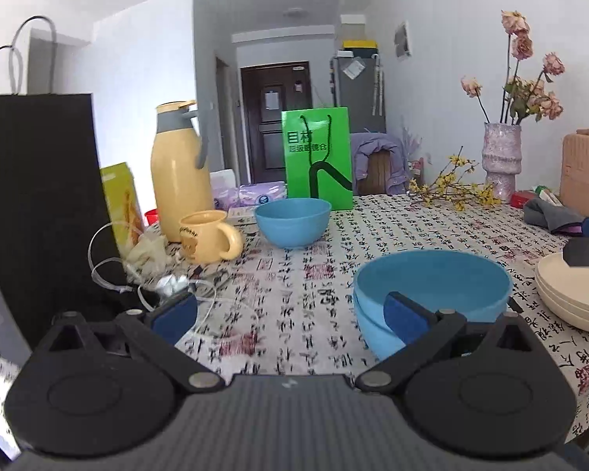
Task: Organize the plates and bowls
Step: 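Withdraw the left gripper from the two nested blue bowls, then close the left gripper on the rim of the blue bowl by the yellow mug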
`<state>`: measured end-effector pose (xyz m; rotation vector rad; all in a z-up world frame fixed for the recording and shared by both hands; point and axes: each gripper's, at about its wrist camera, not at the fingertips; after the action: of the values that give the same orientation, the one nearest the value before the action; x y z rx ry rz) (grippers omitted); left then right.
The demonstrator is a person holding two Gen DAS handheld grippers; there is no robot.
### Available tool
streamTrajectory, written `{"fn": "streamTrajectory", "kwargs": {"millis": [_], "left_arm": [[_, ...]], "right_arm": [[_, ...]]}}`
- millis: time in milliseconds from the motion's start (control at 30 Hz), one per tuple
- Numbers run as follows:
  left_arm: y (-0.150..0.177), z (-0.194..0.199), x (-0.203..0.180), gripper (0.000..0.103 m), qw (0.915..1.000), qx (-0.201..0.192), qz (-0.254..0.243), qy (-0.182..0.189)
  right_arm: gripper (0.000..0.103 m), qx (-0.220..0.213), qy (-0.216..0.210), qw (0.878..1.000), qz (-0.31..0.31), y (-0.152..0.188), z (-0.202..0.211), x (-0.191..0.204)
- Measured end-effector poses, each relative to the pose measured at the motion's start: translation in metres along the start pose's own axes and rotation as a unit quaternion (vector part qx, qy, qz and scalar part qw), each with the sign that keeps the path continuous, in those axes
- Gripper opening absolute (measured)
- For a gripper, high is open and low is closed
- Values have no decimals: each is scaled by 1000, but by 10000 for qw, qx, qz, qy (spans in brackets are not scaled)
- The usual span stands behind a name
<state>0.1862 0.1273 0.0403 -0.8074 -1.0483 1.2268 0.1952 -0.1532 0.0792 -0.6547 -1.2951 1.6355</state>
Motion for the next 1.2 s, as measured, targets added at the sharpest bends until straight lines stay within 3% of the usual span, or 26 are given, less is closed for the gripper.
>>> {"fn": "streamTrajectory", "kwargs": {"millis": [100,233,433,533,700,900,967,1100,1200], "left_arm": [[-31,-41,16,103,9997,57,-81,241],[-69,-113,42,103,9974,455,263,500],[-108,-239,79,102,9785,1311,1212,1029],[-115,-296,89,97,9691,1791,1450,876],[-121,-365,95,83,9565,2313,1640,680],[-121,-407,85,75,9567,2538,1384,348],[-119,-414,83,66,9557,2576,1395,293],[-115,-423,79,41,9521,2715,1380,265],[-112,-427,78,18,9503,2795,1351,259]], "right_arm": [[89,321,3,9978,-574,-42,-36,-32],[88,832,33,9922,-924,-92,-99,-71],[87,1737,-347,9774,-1155,-146,-219,-103],[86,2179,-546,9659,-1289,-160,-284,-107],[83,2399,-656,9657,-752,-169,-379,-101],[67,2666,-682,9586,-726,-164,-477,-95],[59,2748,-615,9561,-816,-157,-499,-94],[42,2910,-691,9492,-979,-145,-519,-92],[14,3067,-705,9432,-1063,-140,-527,-87]]}}
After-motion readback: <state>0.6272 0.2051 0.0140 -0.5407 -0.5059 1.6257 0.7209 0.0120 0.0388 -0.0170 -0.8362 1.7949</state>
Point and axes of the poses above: each gripper's, at about its wrist camera, not at the fingertips, and z roughly against the way its jaws point, x to its left, y to its underside, and after that the axes turned 5 degrees about -z, right-handed
